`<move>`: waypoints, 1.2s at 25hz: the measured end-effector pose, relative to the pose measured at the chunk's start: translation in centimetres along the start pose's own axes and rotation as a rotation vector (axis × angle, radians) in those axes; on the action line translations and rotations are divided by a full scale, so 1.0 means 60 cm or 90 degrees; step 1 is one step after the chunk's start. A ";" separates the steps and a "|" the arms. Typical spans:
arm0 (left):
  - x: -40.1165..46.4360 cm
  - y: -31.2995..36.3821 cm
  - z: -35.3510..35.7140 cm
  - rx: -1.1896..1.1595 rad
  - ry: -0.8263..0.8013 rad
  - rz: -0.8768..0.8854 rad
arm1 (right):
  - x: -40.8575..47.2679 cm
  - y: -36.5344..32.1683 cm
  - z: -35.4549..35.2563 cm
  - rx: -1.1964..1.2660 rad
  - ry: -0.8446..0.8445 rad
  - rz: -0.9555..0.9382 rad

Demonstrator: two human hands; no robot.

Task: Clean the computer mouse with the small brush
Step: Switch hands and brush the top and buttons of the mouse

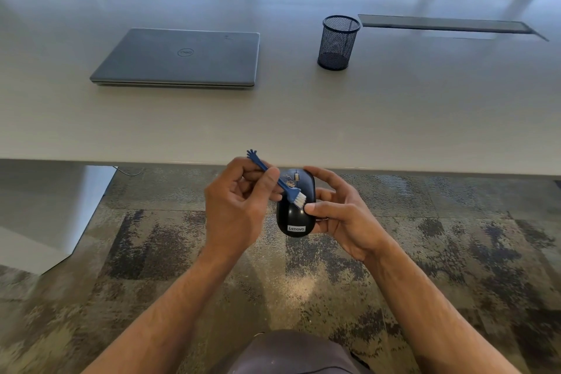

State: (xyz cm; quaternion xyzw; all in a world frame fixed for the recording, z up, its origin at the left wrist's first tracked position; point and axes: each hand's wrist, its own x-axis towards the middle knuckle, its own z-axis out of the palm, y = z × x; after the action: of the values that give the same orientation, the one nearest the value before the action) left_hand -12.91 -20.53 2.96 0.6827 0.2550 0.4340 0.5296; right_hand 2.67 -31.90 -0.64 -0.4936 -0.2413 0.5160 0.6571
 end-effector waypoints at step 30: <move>0.007 -0.010 -0.016 -0.002 -0.015 0.005 | -0.002 0.006 0.006 -0.021 0.031 0.010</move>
State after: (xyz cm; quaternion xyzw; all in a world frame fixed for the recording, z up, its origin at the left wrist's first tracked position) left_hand -13.47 -19.53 2.60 0.6879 0.2451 0.4286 0.5321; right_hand 2.20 -31.88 -0.79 -0.5187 -0.2299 0.5049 0.6505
